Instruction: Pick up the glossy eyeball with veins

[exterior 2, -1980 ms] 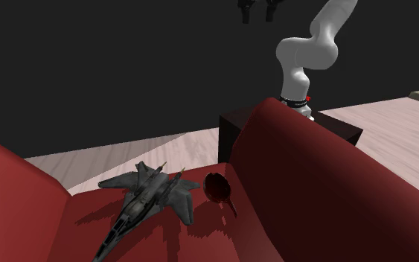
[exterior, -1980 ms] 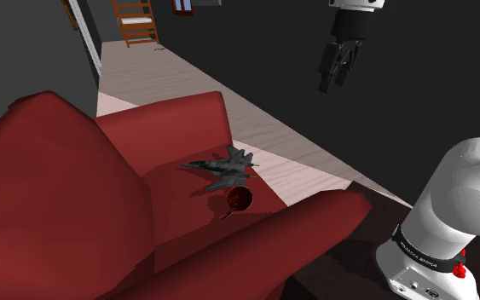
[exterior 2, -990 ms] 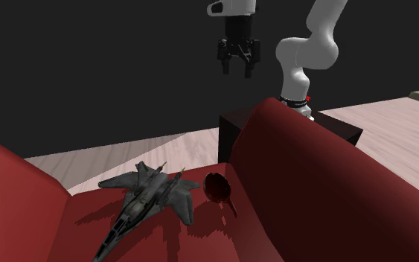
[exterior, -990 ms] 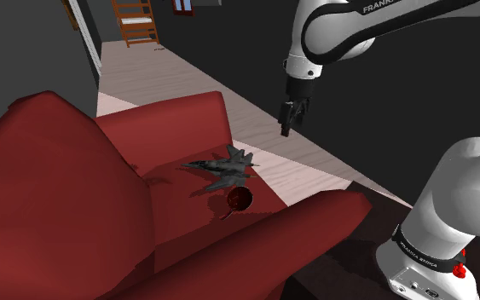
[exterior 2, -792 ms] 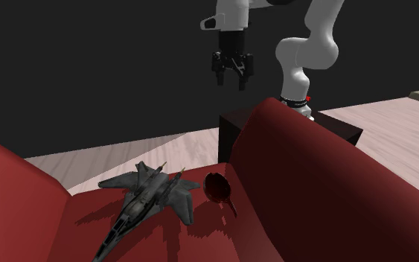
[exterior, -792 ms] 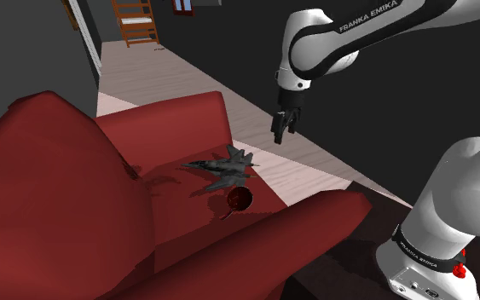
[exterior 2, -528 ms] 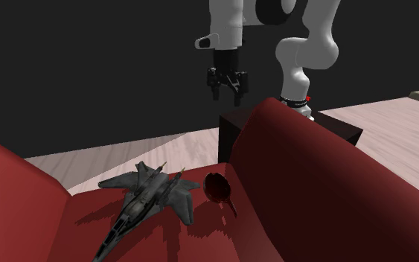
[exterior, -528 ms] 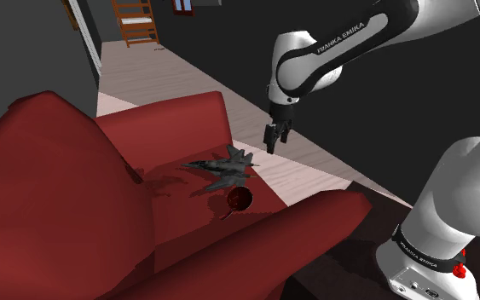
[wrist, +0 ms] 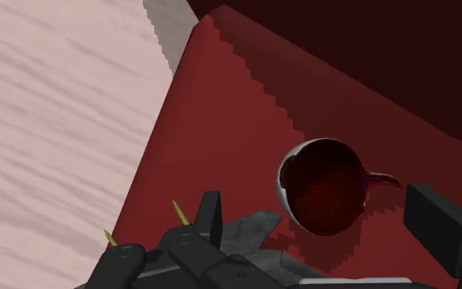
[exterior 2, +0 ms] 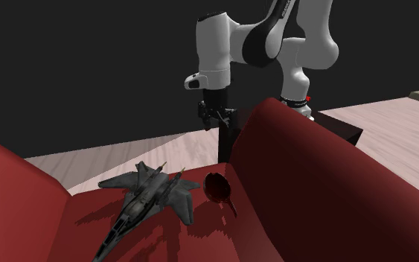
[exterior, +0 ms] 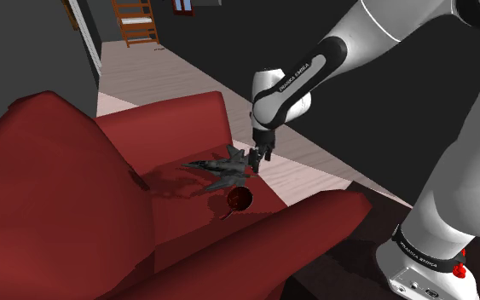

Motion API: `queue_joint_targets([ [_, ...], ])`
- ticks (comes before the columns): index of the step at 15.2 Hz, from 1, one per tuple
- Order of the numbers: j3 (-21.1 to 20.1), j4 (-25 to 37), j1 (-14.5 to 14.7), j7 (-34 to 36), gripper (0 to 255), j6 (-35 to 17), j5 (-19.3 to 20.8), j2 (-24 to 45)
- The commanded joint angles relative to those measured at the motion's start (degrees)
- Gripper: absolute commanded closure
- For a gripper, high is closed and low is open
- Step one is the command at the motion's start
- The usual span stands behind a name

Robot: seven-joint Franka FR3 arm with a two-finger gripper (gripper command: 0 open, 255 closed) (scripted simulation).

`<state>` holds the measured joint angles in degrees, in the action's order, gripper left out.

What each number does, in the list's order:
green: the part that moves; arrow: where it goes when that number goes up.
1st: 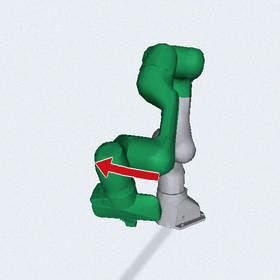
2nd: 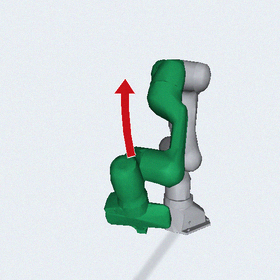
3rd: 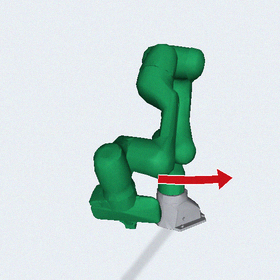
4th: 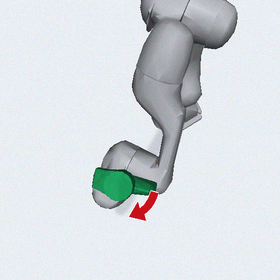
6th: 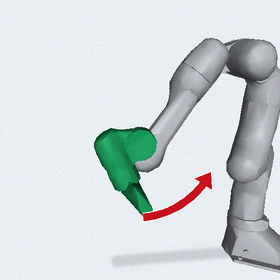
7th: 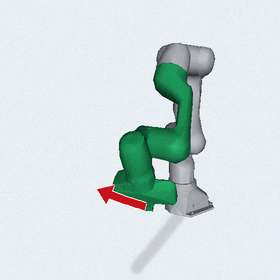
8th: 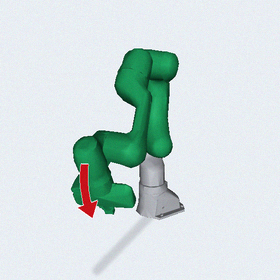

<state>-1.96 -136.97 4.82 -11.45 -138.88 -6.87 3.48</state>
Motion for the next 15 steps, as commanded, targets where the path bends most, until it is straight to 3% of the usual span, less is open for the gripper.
queue_joint_targets([
  [1, -0.3, 2.4, 0.3, -0.3, 0, -2.3, 0.0, 5.1],
  [9, -1.1, 13.3, 1.4, -1.5, 0, -8.3, 0.8, 23.5],
  [15, -1.1, 14.5, 1.4, -1.8, 0, -11.2, 0.7, 27.7],
])
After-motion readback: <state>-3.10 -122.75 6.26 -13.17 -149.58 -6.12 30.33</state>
